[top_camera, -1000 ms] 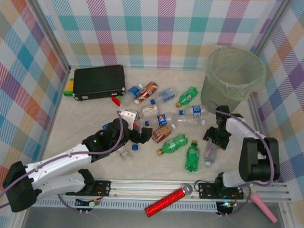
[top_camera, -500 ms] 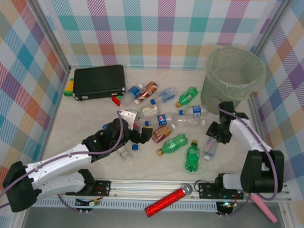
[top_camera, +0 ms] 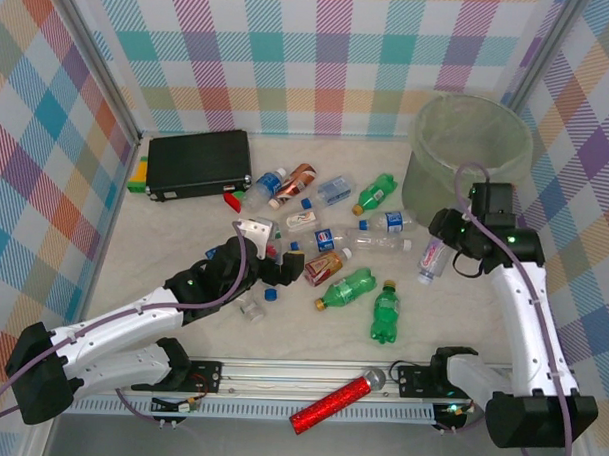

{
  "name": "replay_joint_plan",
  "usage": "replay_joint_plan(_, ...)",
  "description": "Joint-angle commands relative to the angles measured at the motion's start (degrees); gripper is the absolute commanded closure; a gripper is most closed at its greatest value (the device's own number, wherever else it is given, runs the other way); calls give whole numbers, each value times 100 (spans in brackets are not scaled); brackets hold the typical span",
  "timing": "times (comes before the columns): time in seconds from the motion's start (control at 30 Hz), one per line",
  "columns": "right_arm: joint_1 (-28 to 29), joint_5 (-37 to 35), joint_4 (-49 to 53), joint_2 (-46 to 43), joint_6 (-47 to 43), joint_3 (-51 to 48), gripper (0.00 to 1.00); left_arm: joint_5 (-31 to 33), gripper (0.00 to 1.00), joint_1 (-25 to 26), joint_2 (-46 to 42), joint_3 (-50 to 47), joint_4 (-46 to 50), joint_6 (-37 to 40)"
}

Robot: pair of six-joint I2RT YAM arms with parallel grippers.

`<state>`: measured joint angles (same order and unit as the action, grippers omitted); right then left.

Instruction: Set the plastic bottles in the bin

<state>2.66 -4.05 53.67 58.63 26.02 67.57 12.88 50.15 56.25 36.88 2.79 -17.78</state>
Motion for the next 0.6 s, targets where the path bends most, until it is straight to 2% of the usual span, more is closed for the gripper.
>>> replay_joint_plan(0.0, 33, -12, 318, -113, -100, 532, 52, 127, 0, 57, -123, -24, -116, -62)
replay_joint_plan(0.3, 33, -420, 189, 174, -203, 1735, 51, 184, 0, 56, -129, -36, -105, -71)
replay_joint_plan(0.57, 33, -985, -561, 550, -427, 2395, 52, 191, 0, 57, -145, -50, -112, -80)
